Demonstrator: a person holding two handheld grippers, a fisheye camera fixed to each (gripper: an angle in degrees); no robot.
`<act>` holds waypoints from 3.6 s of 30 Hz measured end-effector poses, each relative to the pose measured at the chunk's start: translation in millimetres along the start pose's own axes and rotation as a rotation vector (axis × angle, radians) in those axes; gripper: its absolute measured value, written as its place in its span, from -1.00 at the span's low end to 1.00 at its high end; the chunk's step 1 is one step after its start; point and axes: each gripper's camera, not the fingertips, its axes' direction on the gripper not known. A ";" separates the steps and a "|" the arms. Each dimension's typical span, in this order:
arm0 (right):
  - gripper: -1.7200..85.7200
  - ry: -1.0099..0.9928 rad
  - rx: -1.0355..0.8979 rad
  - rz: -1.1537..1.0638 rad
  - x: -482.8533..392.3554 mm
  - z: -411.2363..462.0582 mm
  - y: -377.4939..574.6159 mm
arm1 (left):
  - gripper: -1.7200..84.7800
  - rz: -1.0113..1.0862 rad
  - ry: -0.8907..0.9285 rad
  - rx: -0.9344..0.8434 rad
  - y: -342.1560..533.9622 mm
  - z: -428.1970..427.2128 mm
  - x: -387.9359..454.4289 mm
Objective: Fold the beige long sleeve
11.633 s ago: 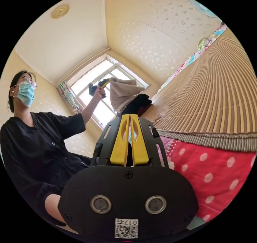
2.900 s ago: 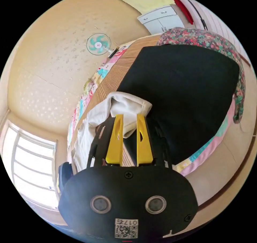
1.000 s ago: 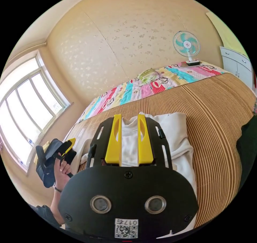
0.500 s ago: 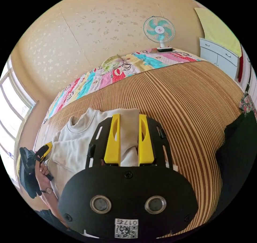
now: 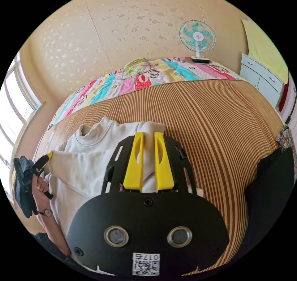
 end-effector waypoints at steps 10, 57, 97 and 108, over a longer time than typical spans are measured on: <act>-0.84 0.109 -0.038 0.056 26.6 41.0 -7.5 | -0.86 -0.172 -0.067 -0.078 8.6 37.5 -62.3; -0.72 0.069 -0.460 -0.250 4.6 58.3 -4.1 | -0.85 0.081 -0.643 -0.637 9.8 145.3 -12.2; -0.74 -0.693 -0.426 -0.481 -34.3 -39.2 47.0 | -0.90 0.167 -0.316 -0.200 -28.1 -119.8 58.3; -0.57 -1.227 -0.316 -0.873 -86.2 -106.4 76.8 | -0.90 -0.162 0.810 0.094 -30.5 -134.6 -53.4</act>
